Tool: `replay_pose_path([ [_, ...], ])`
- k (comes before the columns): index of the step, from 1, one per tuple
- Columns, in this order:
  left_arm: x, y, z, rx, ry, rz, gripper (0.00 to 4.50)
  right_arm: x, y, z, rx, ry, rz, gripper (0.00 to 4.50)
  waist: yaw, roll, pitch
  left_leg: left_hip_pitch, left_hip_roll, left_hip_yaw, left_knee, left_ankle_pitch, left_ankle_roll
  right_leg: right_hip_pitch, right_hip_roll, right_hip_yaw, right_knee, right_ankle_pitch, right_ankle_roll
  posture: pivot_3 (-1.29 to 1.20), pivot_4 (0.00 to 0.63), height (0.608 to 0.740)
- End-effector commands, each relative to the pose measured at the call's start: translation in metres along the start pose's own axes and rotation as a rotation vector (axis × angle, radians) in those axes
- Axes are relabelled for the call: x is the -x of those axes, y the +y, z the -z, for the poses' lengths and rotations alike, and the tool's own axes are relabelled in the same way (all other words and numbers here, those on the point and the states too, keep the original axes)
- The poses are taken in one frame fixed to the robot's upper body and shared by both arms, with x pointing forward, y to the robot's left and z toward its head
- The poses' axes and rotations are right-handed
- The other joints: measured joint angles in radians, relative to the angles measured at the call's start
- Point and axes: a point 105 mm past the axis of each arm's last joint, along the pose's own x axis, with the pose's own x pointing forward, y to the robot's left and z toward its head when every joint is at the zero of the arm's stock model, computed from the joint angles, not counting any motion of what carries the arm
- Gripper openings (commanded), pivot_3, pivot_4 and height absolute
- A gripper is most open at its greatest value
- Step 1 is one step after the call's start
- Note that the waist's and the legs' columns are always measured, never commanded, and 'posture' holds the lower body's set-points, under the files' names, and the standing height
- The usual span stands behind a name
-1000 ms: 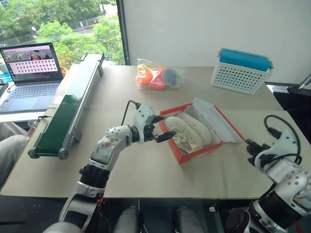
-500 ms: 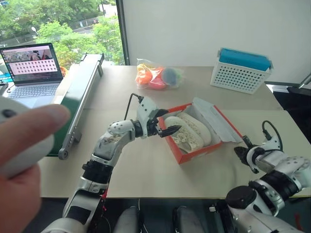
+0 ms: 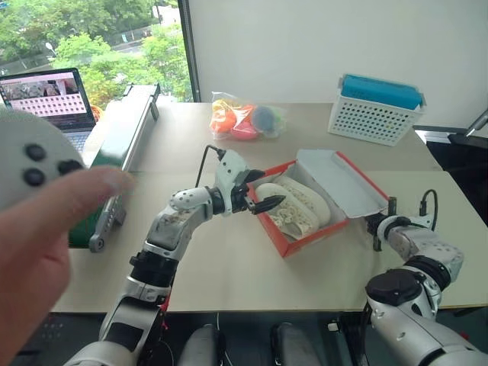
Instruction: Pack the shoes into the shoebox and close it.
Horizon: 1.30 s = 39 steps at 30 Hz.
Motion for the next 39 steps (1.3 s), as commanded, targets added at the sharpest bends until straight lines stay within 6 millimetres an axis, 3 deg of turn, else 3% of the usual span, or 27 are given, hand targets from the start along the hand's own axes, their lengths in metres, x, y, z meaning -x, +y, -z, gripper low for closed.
replay_pose_path([
  [1, -0.002, -0.003, -0.012, -0.041, -0.021, 0.022, 4.5, 0.017, 0.066, -0.012, 0.09, -0.144, -0.286, 0.05, -0.001, 0.001, 0.001, 0.0, 0.0, 0.0, 0.0, 0.0, 0.0, 0.0, 0.0, 0.0, 0.0, 0.0, 0.0, 0.0, 0.15, 0.705],
  [4, -0.001, -0.004, -0.014, -0.043, -0.021, 0.025, 4.5, 0.046, 0.111, 0.003, 0.273, -0.198, -0.488, 0.05, 0.002, 0.006, 0.004, 0.0, 0.001, 0.0, 0.0, 0.0, 0.0, 0.0, 0.0, 0.0, 0.001, 0.0, 0.0, 0.0, 0.15, 0.705],
  [7, -0.001, -0.004, -0.014, -0.044, -0.018, 0.026, 4.5, 0.072, 0.136, 0.029, 0.477, -0.167, -0.622, 0.05, 0.004, 0.008, 0.005, 0.0, 0.0, 0.0, 0.0, 0.0, 0.0, -0.001, 0.0, 0.0, 0.001, 0.0, 0.0, 0.0, 0.15, 0.705],
  [8, 0.0, -0.004, -0.015, -0.045, -0.018, 0.024, 4.5, 0.084, 0.144, 0.046, 0.613, -0.129, -0.672, 0.05, 0.004, 0.008, 0.005, 0.0, 0.001, -0.001, 0.0, 0.0, 0.0, -0.001, 0.0, 0.0, 0.001, 0.0, 0.0, 0.0, 0.15, 0.705],
  [11, 0.001, -0.003, -0.017, -0.043, -0.017, 0.014, 4.5, 0.112, 0.149, 0.09, 0.873, 0.008, -0.791, 0.05, 0.004, 0.008, 0.005, 0.0, 0.001, -0.001, 0.0, 0.0, 0.0, -0.001, 0.0, 0.0, 0.001, 0.0, 0.0, 0.0, 0.15, 0.705],
  [14, 0.005, -0.001, -0.02, -0.037, -0.02, -0.012, 4.5, 0.127, 0.149, 0.109, 0.972, 0.103, -0.861, 0.05, 0.006, 0.008, 0.006, 0.0, 0.001, -0.001, 0.001, 0.0, 0.0, -0.001, 0.0, 0.0, 0.001, 0.0, 0.0, 0.0, 0.15, 0.705],
  [19, 0.025, 0.01, -0.025, -0.014, -0.012, -0.105, 4.5, 0.113, 0.147, 0.127, 1.243, 0.216, -0.8, 0.05, 0.005, 0.007, 0.006, 0.0, 0.0, -0.002, 0.002, 0.0, 0.0, 0.0, 0.0, -0.001, 0.0, 0.0, 0.0, 0.0, 0.15, 0.705],
  [23, 0.051, 0.012, -0.023, -0.007, 0.027, -0.174, 4.5, 0.078, 0.164, 0.142, 1.281, 0.251, -0.753, 0.05, -0.008, 0.007, 0.007, 0.001, 0.001, -0.001, 0.001, 0.0, 0.0, -0.001, 0.001, 0.0, 0.001, 0.0, 0.0, 0.0, 0.15, 0.705],
  [26, 0.06, 0.009, -0.022, -0.007, 0.047, -0.187, 4.5, 0.063, 0.17, 0.154, 1.316, 0.288, -0.763, 0.05, -0.003, 0.006, 0.008, 0.001, 0.001, -0.001, 0.001, 0.0, -0.001, -0.001, 0.001, 0.0, 0.001, 0.0, 0.0, 0.0, 0.15, 0.705],
  [31, 0.065, 0.008, -0.017, -0.011, 0.068, -0.205, 4.5, 0.04, 0.142, 0.184, 1.367, 0.465, -0.706, 0.05, 0.015, 0.004, 0.01, -0.002, 0.0, -0.001, 0.002, 0.0, 0.0, -0.001, 0.0, -0.001, 0.0, 0.0, 0.0, 0.0, 0.15, 0.705],
  [34, 0.065, 0.006, -0.017, -0.013, 0.063, -0.211, 4.5, 0.029, 0.097, 0.198, 1.425, 0.644, -0.579, 0.05, 0.017, 0.003, 0.011, -0.002, 0.0, -0.001, 0.002, 0.0, 0.0, -0.001, -0.001, -0.001, 0.0, 0.0, 0.0, 0.0, 0.15, 0.705],
  [37, 0.065, 0.005, -0.016, -0.012, 0.06, -0.221, 4.5, 0.015, 0.051, 0.193, 1.494, 0.733, -0.399, 0.05, 0.015, 0.003, 0.01, -0.001, 0.0, -0.001, 0.002, 0.0, 0.0, 0.0, -0.001, -0.001, 0.0, 0.0, 0.0, 0.0, 0.15, 0.705],
  [39, 0.064, 0.005, -0.015, -0.012, 0.059, -0.226, 4.5, 0.009, 0.036, 0.189, 1.52, 0.739, -0.353, 0.05, 0.015, 0.003, 0.01, 0.004, 0.0, -0.002, 0.002, 0.0, 0.0, 0.006, 0.0, -0.002, 0.0, 0.0, 0.0, 0.0, 0.15, 0.705],
])
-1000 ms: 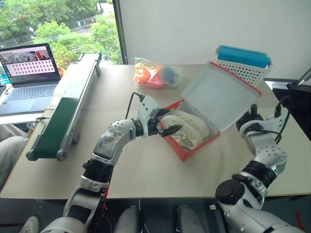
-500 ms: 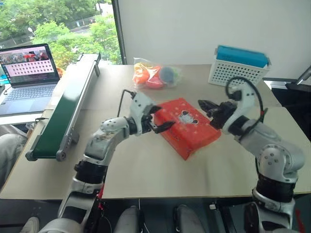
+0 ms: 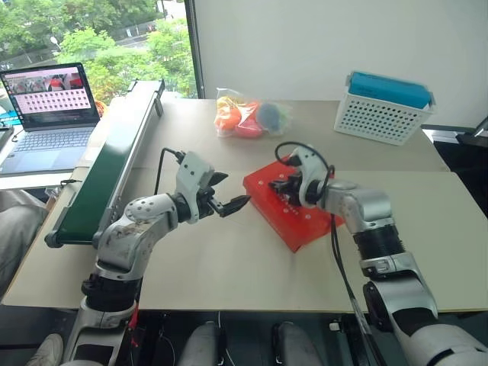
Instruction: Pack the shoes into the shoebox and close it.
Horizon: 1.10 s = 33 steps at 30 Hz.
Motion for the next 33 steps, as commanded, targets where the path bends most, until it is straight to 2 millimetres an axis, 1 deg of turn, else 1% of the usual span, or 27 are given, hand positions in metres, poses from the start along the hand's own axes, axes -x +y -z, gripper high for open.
replay_pose_path([
  [1, 0.0, -0.006, -0.01, -0.028, -0.043, 0.003, 4.5, -0.007, -0.021, 0.063, -0.024, 0.203, 0.09, 0.05, 0.001, 0.0, 0.0, 0.005, 0.0, 0.0, -0.001, 0.0, 0.0, 0.004, 0.0, 0.0, -0.001, 0.0, 0.0, 0.0, 0.15, 0.705],
  [3, -0.002, -0.006, -0.011, -0.029, -0.048, -0.002, 4.5, -0.008, -0.022, 0.062, -0.028, 0.185, 0.096, 0.05, 0.003, -0.002, -0.002, 0.01, 0.0, 0.0, -0.001, 0.0, 0.0, 0.009, 0.0, 0.0, -0.001, 0.0, 0.0, 0.0, 0.15, 0.705],
  [4, -0.003, -0.006, -0.011, -0.03, -0.053, -0.004, 4.5, -0.008, -0.023, 0.058, -0.027, 0.16, 0.103, 0.05, 0.003, -0.003, -0.002, 0.012, 0.0, -0.001, -0.001, 0.0, 0.0, 0.011, 0.0, 0.0, -0.001, 0.0, 0.0, 0.0, 0.15, 0.705],
  [6, -0.006, -0.005, -0.01, -0.03, -0.06, -0.011, 4.5, -0.003, -0.022, 0.039, -0.052, 0.063, 0.11, 0.05, 0.002, -0.004, -0.002, 0.014, 0.0, -0.001, -0.001, 0.0, 0.0, 0.014, 0.0, 0.0, -0.002, 0.0, 0.0, 0.0, 0.15, 0.705],
  [8, -0.009, -0.002, -0.009, -0.024, -0.078, -0.042, 4.5, 0.01, -0.022, 0.013, -0.112, -0.065, 0.113, 0.05, 0.004, -0.004, -0.002, 0.014, 0.0, -0.001, -0.001, -0.001, 0.0, 0.014, 0.0, 0.0, -0.002, 0.0, 0.0, 0.0, 0.15, 0.705],
  [10, -0.012, 0.003, -0.007, -0.02, -0.093, -0.084, 4.5, 0.034, -0.025, -0.017, -0.171, -0.234, 0.125, 0.05, 0.01, -0.004, -0.002, 0.012, 0.0, -0.001, -0.001, 0.0, 0.0, 0.012, -0.001, 0.0, -0.002, 0.0, 0.0, 0.0, 0.15, 0.705],
  [11, -0.012, 0.004, -0.004, -0.021, -0.094, -0.099, 4.5, 0.049, -0.029, -0.029, -0.198, -0.324, 0.142, 0.05, 0.014, -0.004, -0.002, 0.008, -0.001, -0.001, -0.001, 0.0, 0.0, 0.008, -0.001, 0.0, -0.001, 0.0, 0.0, 0.0, 0.15, 0.705],
  [12, -0.013, 0.01, -0.002, -0.017, -0.105, -0.145, 4.5, 0.075, -0.039, -0.039, -0.208, -0.438, 0.193, 0.05, 0.017, -0.004, -0.002, 0.003, -0.001, -0.001, -0.001, 0.0, 0.0, 0.003, -0.002, 0.0, 0.0, 0.0, 0.0, 0.0, 0.15, 0.705],
  [13, -0.013, 0.014, 0.0, -0.009, -0.115, -0.181, 4.5, 0.099, -0.048, -0.044, -0.195, -0.523, 0.249, 0.05, 0.021, -0.003, -0.002, -0.001, -0.001, -0.001, -0.001, 0.0, -0.001, 0.0, -0.002, 0.0, 0.001, 0.0, 0.0, 0.0, 0.15, 0.705],
  [14, -0.012, 0.018, 0.001, -0.004, -0.125, -0.21, 4.5, 0.118, -0.054, -0.045, -0.179, -0.576, 0.306, 0.05, 0.025, -0.003, -0.001, -0.003, -0.001, -0.001, 0.0, 0.0, -0.001, -0.002, -0.002, -0.001, 0.001, 0.0, 0.0, 0.0, 0.15, 0.705],
  [15, -0.012, 0.024, 0.004, -0.002, -0.127, -0.252, 4.5, 0.135, -0.062, -0.04, -0.16, -0.596, 0.381, 0.05, 0.026, -0.003, -0.001, -0.006, -0.001, -0.001, -0.001, 0.0, -0.001, -0.004, -0.002, -0.001, 0.001, 0.0, 0.0, 0.0, 0.15, 0.705],
  [17, -0.011, 0.035, 0.01, 0.015, -0.134, -0.329, 4.5, 0.162, -0.075, -0.025, -0.116, -0.577, 0.532, 0.05, 0.027, -0.003, -0.001, -0.007, -0.002, -0.001, -0.001, 0.0, 0.0, -0.005, -0.002, -0.001, 0.002, 0.0, 0.001, 0.0, 0.15, 0.705],
  [19, -0.01, 0.043, 0.015, 0.024, -0.138, -0.386, 4.5, 0.178, -0.08, -0.012, -0.062, -0.535, 0.625, 0.05, 0.025, -0.004, -0.001, -0.007, -0.002, 0.0, 0.0, -0.001, 0.002, -0.004, -0.003, 0.0, -0.002, 0.0, 0.001, 0.0, 0.15, 0.705],
  [23, -0.012, 0.054, 0.022, 0.072, -0.146, -0.453, 4.5, 0.188, -0.086, 0.008, 0.017, -0.454, 0.734, 0.05, 0.009, -0.004, -0.001, -0.002, -0.001, 0.001, 0.0, -0.002, 0.002, -0.001, -0.002, 0.001, -0.002, 0.001, 0.001, 0.0, 0.15, 0.705],
  [25, -0.012, 0.06, 0.027, 0.087, -0.147, -0.491, 4.5, 0.193, -0.09, 0.013, 0.068, -0.44, 0.782, 0.05, 0.008, -0.004, -0.001, 0.001, -0.001, 0.001, 0.0, -0.001, 0.002, 0.001, -0.001, 0.001, -0.002, 0.001, 0.001, 0.0, 0.15, 0.705],
  [27, -0.007, 0.07, 0.035, 0.123, -0.15, -0.549, 4.5, 0.195, -0.094, 0.022, 0.17, -0.381, 0.832, 0.05, 0.008, -0.004, -0.001, 0.001, -0.001, 0.001, 0.0, -0.001, 0.002, 0.001, 0.0, 0.002, -0.002, 0.0, 0.001, 0.0, 0.15, 0.705],
  [28, -0.003, 0.074, 0.041, 0.119, -0.141, -0.573, 4.5, 0.196, -0.095, 0.025, 0.186, -0.374, 0.841, 0.05, 0.008, -0.004, -0.001, 0.001, -0.001, 0.001, 0.0, -0.001, 0.002, 0.001, 0.0, 0.002, -0.002, 0.0, 0.001, 0.0, 0.15, 0.705],
  [31, 0.006, 0.086, 0.052, 0.11, -0.129, -0.638, 4.5, 0.198, -0.098, 0.029, 0.169, -0.401, 0.855, 0.05, 0.008, -0.004, -0.001, 0.001, -0.001, 0.002, -0.001, -0.002, 0.002, 0.001, 0.0, 0.002, -0.003, 0.0, 0.002, 0.0, 0.15, 0.705],
  [33, 0.012, 0.095, 0.054, 0.101, -0.131, -0.668, 4.5, 0.201, -0.102, 0.035, 0.152, -0.405, 0.88, 0.05, 0.011, -0.005, 0.0, 0.001, -0.001, 0.001, -0.001, -0.001, 0.002, 0.001, -0.001, 0.001, -0.002, 0.0, 0.002, 0.0, 0.15, 0.705],
])
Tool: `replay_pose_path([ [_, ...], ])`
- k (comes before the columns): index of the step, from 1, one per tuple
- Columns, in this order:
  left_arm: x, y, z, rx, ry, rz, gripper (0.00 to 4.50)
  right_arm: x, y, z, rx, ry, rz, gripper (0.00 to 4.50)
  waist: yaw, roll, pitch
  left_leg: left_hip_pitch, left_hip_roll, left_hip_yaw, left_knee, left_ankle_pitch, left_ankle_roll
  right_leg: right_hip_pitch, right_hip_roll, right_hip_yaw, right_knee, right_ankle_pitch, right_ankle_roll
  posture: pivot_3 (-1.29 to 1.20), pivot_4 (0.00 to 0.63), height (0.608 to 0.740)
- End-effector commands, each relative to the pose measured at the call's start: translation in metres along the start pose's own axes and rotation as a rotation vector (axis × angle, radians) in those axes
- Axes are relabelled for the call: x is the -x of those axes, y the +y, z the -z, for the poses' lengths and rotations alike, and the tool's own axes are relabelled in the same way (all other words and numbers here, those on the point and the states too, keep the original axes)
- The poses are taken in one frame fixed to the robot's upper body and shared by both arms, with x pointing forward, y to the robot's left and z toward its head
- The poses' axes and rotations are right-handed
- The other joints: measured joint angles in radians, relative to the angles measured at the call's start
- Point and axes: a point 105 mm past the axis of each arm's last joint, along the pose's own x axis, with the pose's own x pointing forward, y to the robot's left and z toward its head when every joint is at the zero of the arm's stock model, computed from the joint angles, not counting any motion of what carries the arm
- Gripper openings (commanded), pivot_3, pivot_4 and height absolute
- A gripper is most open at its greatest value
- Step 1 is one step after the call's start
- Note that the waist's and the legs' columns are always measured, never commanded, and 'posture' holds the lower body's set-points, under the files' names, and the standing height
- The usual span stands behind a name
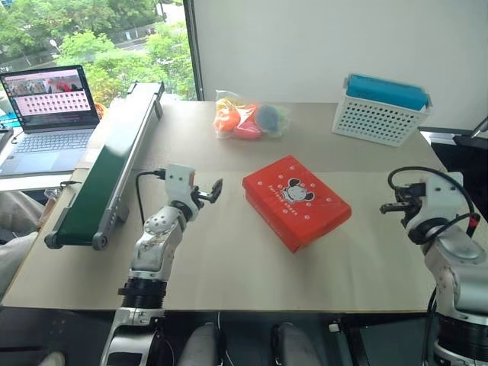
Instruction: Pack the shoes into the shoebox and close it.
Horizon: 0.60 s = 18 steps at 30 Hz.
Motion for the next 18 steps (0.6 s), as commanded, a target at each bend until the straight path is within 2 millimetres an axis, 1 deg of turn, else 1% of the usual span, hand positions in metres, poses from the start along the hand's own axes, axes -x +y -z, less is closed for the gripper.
replay_pose_path([
  [1, 0.001, 0.019, -0.01, -0.031, -0.059, -0.061, 4.5, 0.003, -0.015, -0.003, 0.002, -0.051, 0.076, 0.05, 0.006, 0.0, 0.0, 0.0, 0.0, 0.0, 0.0, 0.0, 0.0, 0.0, 0.0, 0.0, 0.0, 0.0, 0.0, 0.0, 0.15, 0.705],
  [3, 0.0, 0.022, -0.011, -0.039, -0.064, -0.068, 4.5, 0.003, -0.023, 0.001, 0.015, -0.044, 0.116, 0.05, 0.008, 0.0, 0.0, 0.0, 0.0, 0.0, 0.001, 0.0, 0.0, 0.001, 0.0, 0.0, 0.0, 0.0, 0.0, 0.0, 0.15, 0.705],
  [5, 0.0, 0.023, -0.012, -0.039, -0.069, -0.071, 4.5, 0.003, -0.026, 0.003, 0.012, -0.044, 0.127, 0.05, 0.011, 0.0, 0.0, 0.0, 0.0, 0.0, 0.001, 0.0, 0.0, 0.001, -0.001, 0.0, 0.0, 0.0, 0.0, 0.0, 0.15, 0.705],
  [9, 0.001, 0.023, -0.011, -0.033, -0.072, -0.071, 4.5, 0.002, -0.027, 0.005, -0.01, -0.048, 0.132, 0.05, 0.009, 0.0, 0.0, 0.0, 0.0, 0.0, 0.001, 0.0, 0.0, 0.001, -0.001, 0.0, 0.0, 0.0, 0.0, 0.0, 0.15, 0.705],
  [13, 0.002, 0.024, -0.01, -0.022, -0.072, -0.075, 4.5, 0.003, -0.029, 0.012, -0.015, -0.035, 0.146, 0.05, 0.008, 0.0, 0.0, 0.0, 0.0, 0.0, 0.001, 0.0, 0.0, 0.001, -0.001, 0.0, 0.0, 0.0, 0.0, 0.0, 0.15, 0.705],
  [18, 0.002, 0.024, -0.011, -0.015, -0.079, -0.072, 4.5, 0.004, -0.03, 0.013, -0.019, -0.033, 0.151, 0.05, 0.008, 0.0, 0.0, 0.0, 0.0, 0.0, 0.001, 0.0, 0.0, 0.001, -0.001, 0.0, 0.001, 0.0, 0.0, 0.0, 0.15, 0.705],
])
